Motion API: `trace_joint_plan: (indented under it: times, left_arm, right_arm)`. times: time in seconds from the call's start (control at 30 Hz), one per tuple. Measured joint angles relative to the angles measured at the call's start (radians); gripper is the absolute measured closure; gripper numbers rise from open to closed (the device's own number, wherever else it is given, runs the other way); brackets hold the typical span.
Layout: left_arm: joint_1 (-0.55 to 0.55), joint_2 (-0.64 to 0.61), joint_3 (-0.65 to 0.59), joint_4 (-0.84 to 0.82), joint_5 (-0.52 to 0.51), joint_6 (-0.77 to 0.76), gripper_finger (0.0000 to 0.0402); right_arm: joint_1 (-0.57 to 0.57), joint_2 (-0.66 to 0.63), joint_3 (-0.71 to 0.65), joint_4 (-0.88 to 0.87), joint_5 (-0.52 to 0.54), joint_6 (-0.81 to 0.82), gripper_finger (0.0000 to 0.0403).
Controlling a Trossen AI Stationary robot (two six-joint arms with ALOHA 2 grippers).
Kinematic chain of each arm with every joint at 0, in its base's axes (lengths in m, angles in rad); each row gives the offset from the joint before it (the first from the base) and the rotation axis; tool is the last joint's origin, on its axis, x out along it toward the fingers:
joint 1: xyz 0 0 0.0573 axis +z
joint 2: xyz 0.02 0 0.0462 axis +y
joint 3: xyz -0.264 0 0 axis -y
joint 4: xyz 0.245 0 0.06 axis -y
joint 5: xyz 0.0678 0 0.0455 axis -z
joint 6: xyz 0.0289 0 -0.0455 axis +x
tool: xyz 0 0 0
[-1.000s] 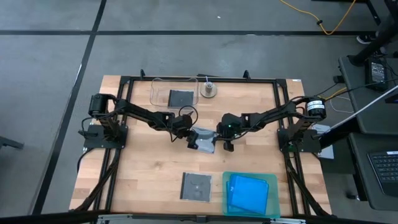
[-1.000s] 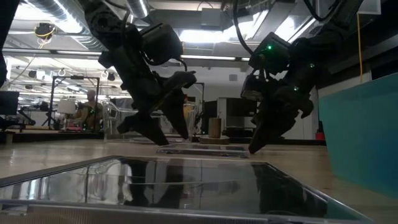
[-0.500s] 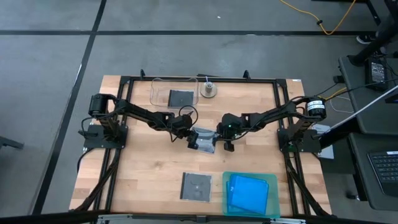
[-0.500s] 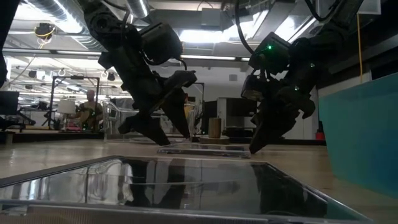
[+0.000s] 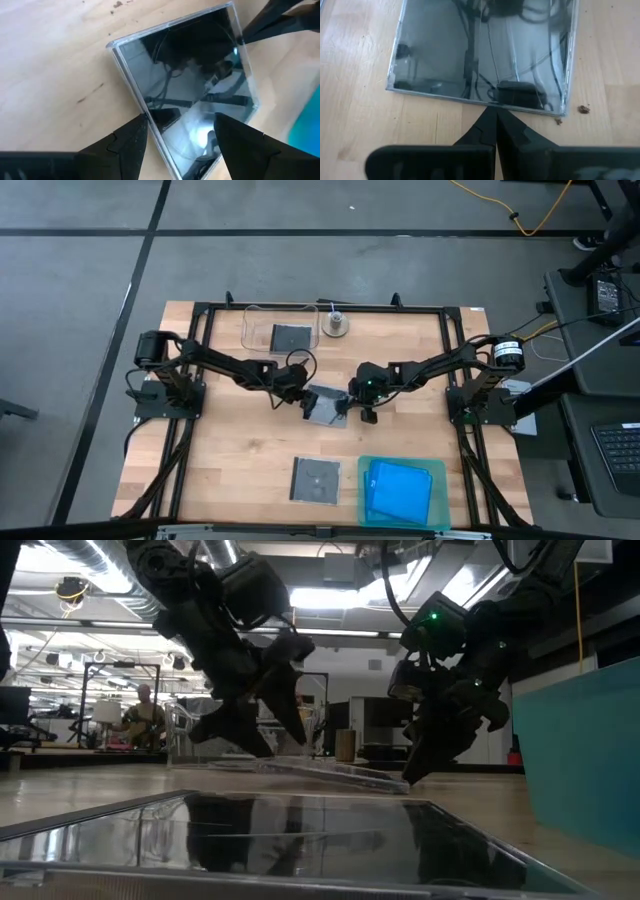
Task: Pick & place jewel cases by type
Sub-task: Put the left black cd case into the transparent bin
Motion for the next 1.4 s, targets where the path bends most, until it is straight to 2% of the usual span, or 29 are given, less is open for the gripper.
trace_joint_plan:
  times: [0.33, 0.47, 0.73, 0.83, 1.0, 1.2, 1.4]
  left_arm:
    - [-0.007, -0.126, 0.010, 0.013, -0.079, 0.007, 0.0185]
    - [-0.015, -0.159, 0.015, 0.057, -0.073, 0.008, 0.0185]
    - [-0.024, -0.130, 0.009, 0.063, -0.036, 0.006, 0.0185]
    - [-0.032, -0.131, 0.010, 0.099, -0.042, 0.007, 0.0185]
    - [-0.032, -0.131, 0.009, 0.061, -0.054, -0.003, 0.0188]
    - [-0.017, -0.130, 0.008, -0.030, -0.070, -0.031, 0.0219]
    - [-0.017, -0.130, 0.008, -0.026, -0.075, -0.023, 0.0283]
  right_arm:
    - [0.000, 0.000, 0.000, 0.001, 0.000, -0.005, 0.0398]
    - [0.000, 0.001, 0.000, 0.008, 0.003, -0.008, 0.0398]
    - [0.000, 0.002, 0.001, 0.014, 0.004, -0.026, 0.0398]
    - [0.000, 0.002, 0.001, 0.013, 0.004, -0.027, 0.0398]
    - [0.000, 0.002, 0.001, 0.011, 0.004, -0.027, 0.0398]
    - [0.000, 0.002, 0.001, 0.013, 0.003, -0.027, 0.0398]
    - [0.000, 0.002, 0.001, 0.014, 0.003, -0.027, 0.0398]
